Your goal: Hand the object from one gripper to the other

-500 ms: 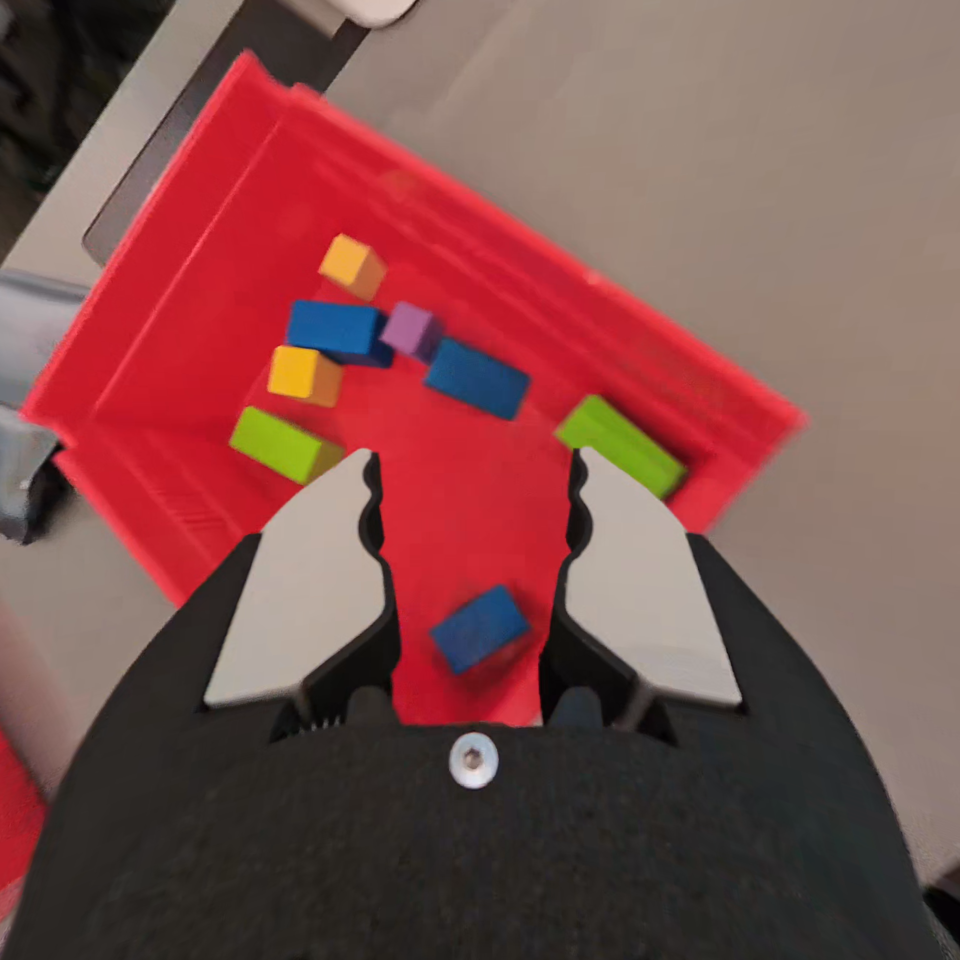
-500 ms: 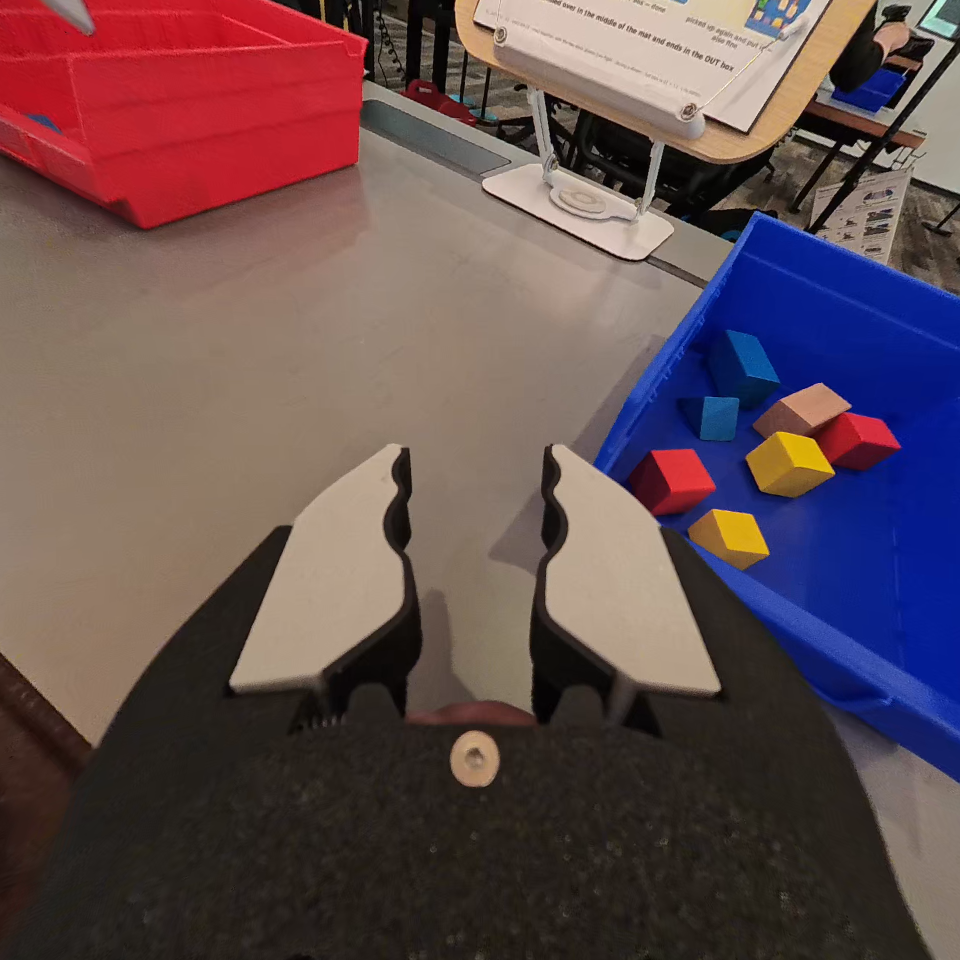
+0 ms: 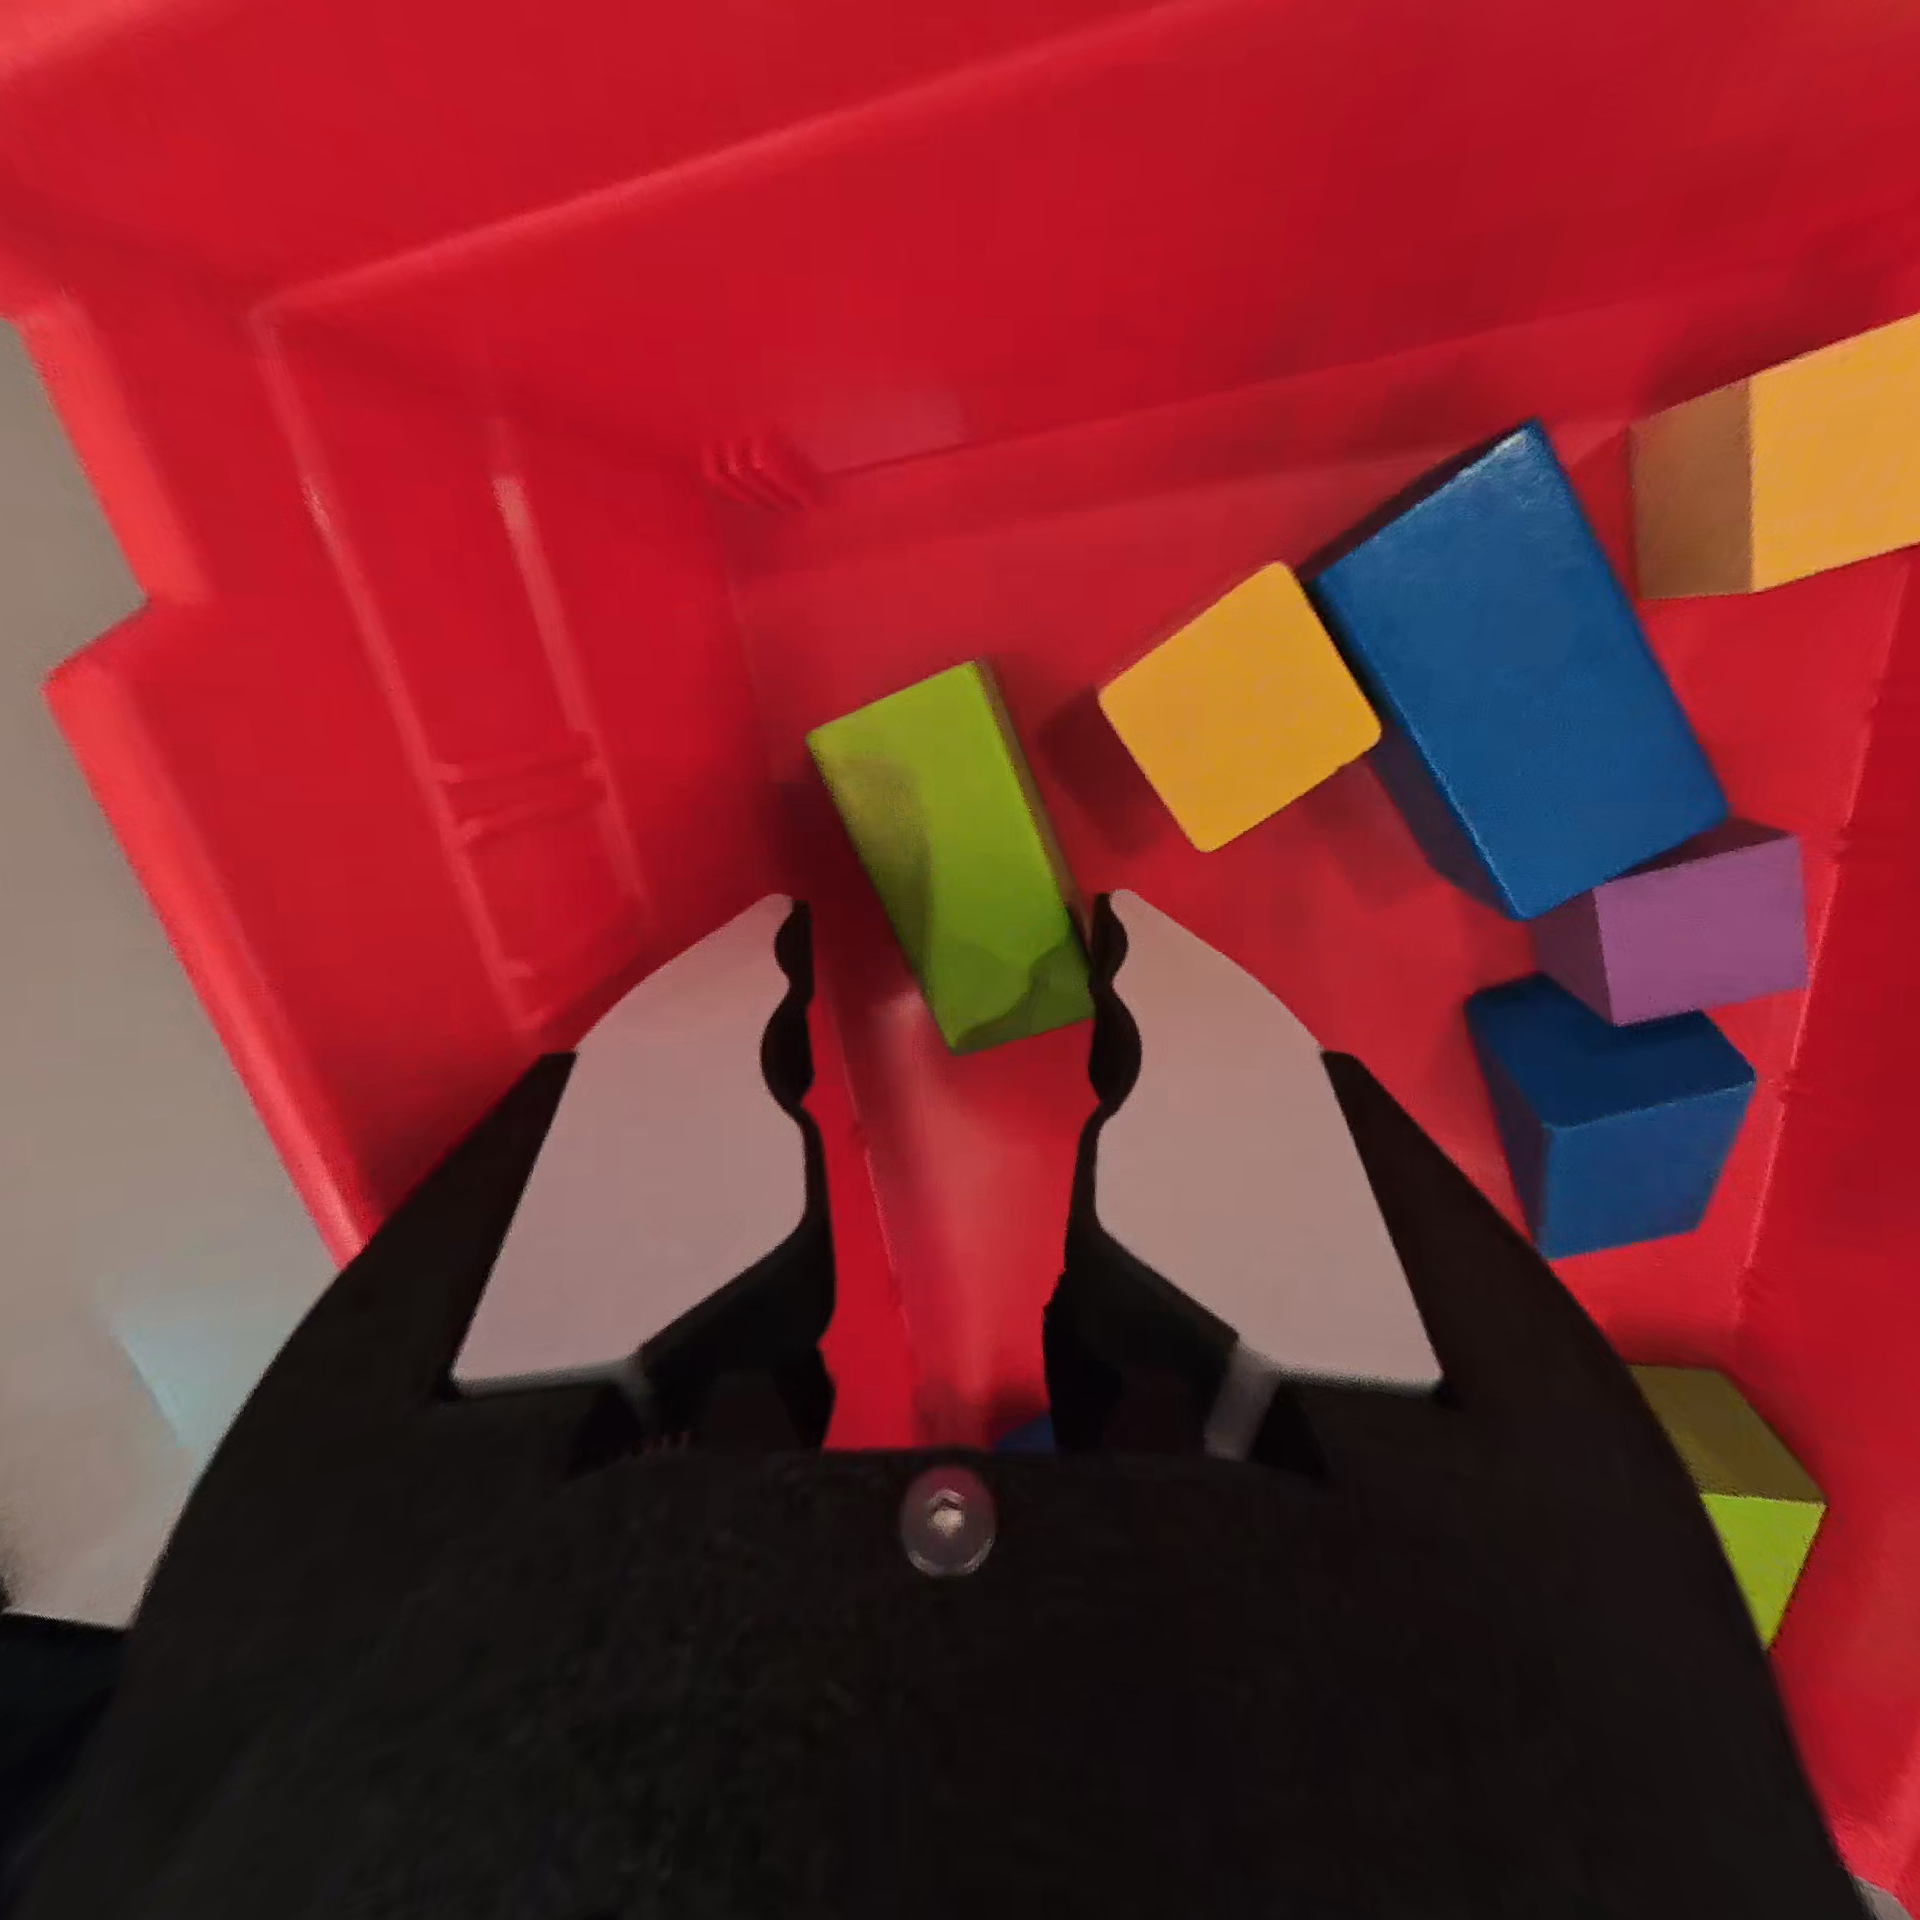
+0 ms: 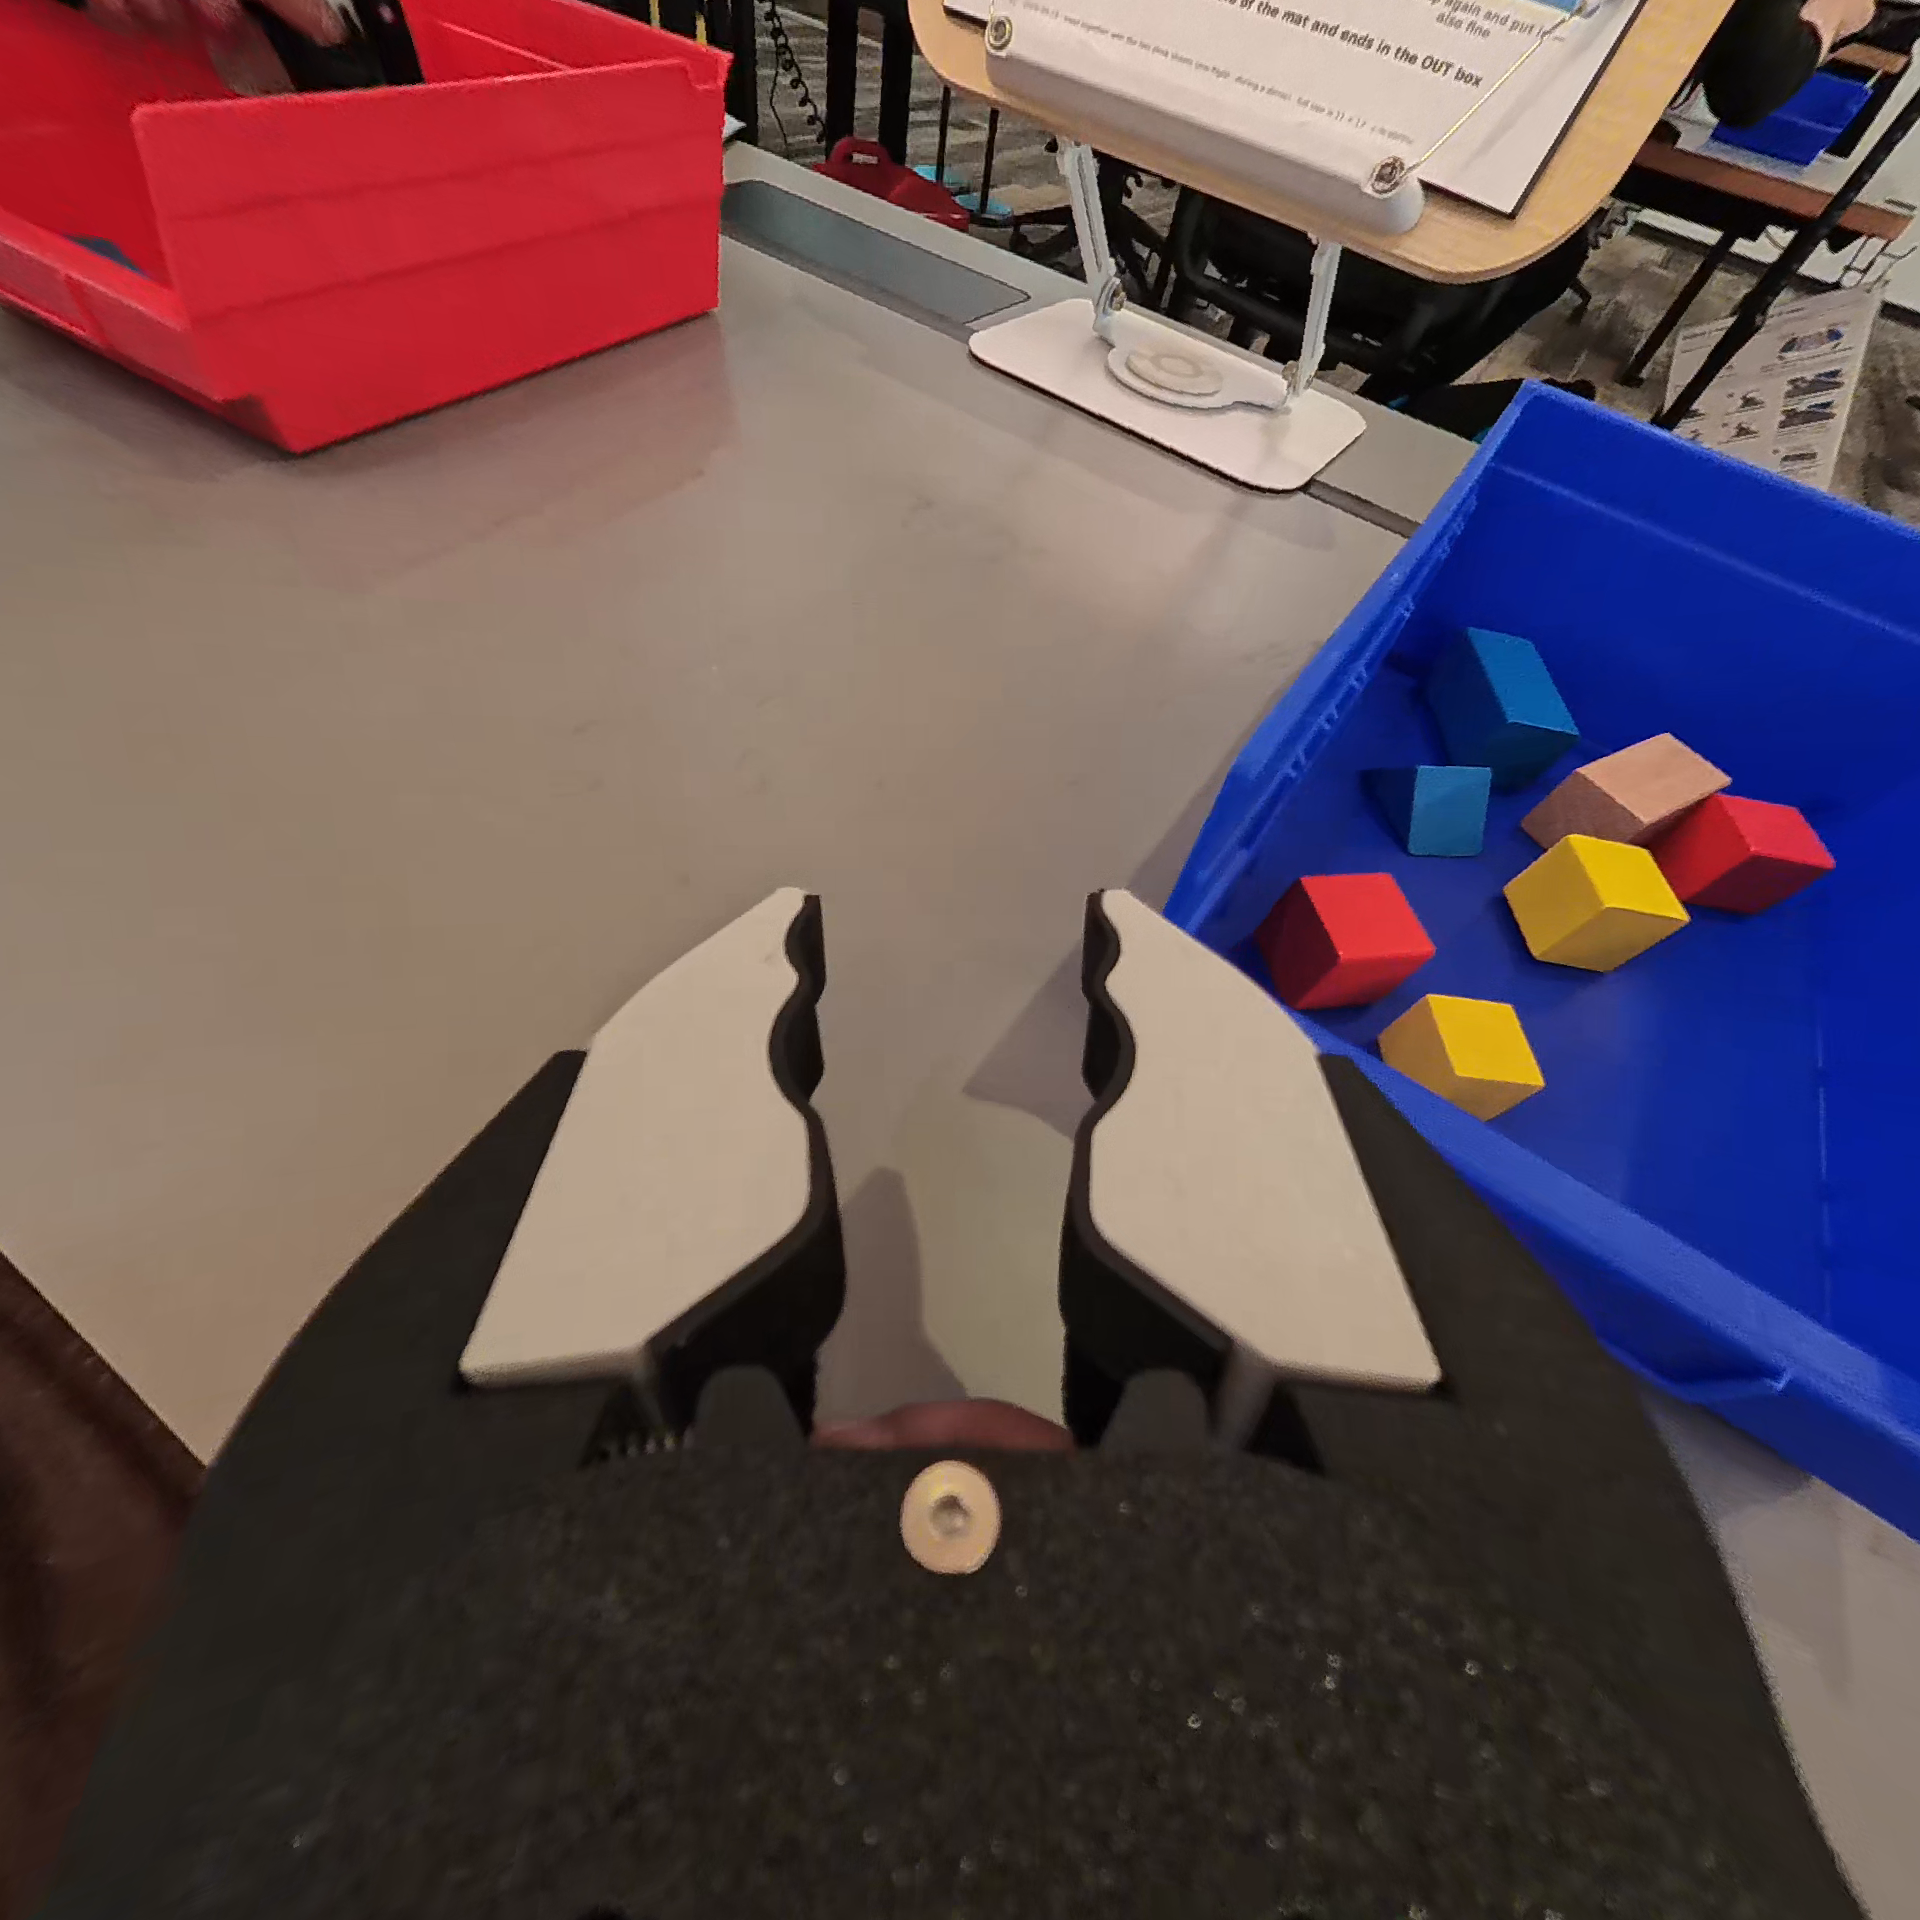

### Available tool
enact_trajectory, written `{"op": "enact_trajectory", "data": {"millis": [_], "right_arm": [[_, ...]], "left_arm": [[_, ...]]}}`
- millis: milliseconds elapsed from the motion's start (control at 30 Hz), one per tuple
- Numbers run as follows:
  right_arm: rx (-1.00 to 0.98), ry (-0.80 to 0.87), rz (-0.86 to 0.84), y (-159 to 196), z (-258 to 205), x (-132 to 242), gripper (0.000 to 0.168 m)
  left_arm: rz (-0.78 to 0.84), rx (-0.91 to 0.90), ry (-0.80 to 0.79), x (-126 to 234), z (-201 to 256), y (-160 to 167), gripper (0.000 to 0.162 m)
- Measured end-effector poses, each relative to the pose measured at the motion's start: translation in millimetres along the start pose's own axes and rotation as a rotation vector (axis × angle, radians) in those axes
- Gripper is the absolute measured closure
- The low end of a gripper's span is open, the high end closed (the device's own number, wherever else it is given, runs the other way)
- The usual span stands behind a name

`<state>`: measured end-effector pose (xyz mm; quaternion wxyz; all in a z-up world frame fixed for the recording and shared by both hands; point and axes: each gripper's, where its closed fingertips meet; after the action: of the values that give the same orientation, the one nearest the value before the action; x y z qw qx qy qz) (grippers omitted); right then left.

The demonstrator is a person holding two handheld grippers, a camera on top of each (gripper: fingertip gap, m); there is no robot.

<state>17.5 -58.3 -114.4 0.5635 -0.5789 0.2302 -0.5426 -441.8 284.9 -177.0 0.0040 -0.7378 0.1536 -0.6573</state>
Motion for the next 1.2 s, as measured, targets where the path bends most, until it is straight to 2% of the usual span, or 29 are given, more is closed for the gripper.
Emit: {"op": "enact_trajectory", "data": {"millis": [33, 133, 300, 433, 500, 567, 667, 767, 867, 933, 1033, 1133, 1200], "right_arm": [[-0.001, -0.007, 0.0, 0.0, -0.9, 0.1, 0.121], [-0.001, -0.03, -0.001, -0.3, -4.7, 0.2, 0.121], [0.003, -0.042, 0.017, -5.4, -8.4, 3.9, 0.121], [0.009, -0.058, 0.036, -9.2, -11.2, 4.9, 0.121], [0.008, -0.106, 0.064, -14.7, -17.6, 2.1, 0.122], [-0.005, -0.166, 0.073, -20.6, -25.5, -6.4, 0.123], [0.038, -0.311, 0.114, -44.4, -48.1, -21.9, 0.122], [0.111, -0.469, 0.234, -90.1, -75.9, -29.9, 0.121], [0.176, -0.551, 0.329, -132.5, -93.4, -39.7, 0.113], [0.212, -0.588, 0.374, -152.3, -104.2, -42.9, 0.109], [0.274, -0.594, 0.414, -164.0, -112.6, -42.7, 0.11], [0.306, -0.628, 0.417, -157.2, -118.4, -35.6, 0.13], [0.317, -0.618, 0.402, -149.7, -117.6, -31.8, 0.134]], "left_arm": [[-0.015, -0.014, 0.001, -1.5, 3.6, 2.2, 0.124], [-0.046, -0.028, -0.03, -4.2, 5.1, 7.0, 0.125], [-0.034, -0.126, 0.07, 9.1, 20.4, 18.9, 0.127], [0.137, -0.341, 0.161, 60.1, 38.2, 30.3, 0.128], [0.206, -0.479, 0.21, 92.6, 55.6, 48.5, 0.128], [0.255, -0.561, 0.182, 117.1, 66.1, 65.5, 0.129], [0.437, -0.802, 0.282, 162.5, 117.1, 90.1, 0.129], [0.64, -1.073, 0.39, 213.8, 181.6, 125.4, 0.129], [0.688, -1.251, 0.481, 243.9, 237.1, 164.0, 0.129], [0.693, -1.344, 0.544, 255.0, 267.4, 187.2, 0.129], [0.687, -1.429, 0.601, 261.7, 296.6, 210.1, 0.129], [0.691, -1.452, 0.62, 259.7, 311.0, 217.3, 0.129], [0.682, -1.45, 0.643, 254.9, 316.9, 219.8, 0.129]]}}
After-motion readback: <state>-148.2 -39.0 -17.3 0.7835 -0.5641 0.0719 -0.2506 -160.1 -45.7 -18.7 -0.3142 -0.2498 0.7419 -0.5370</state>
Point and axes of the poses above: each gripper's, where its closed fingertips meet, x back along the fingers, y out of its underside, z = x × y across the jaws, and after that the axes turned 5 degrees about x, right-handed
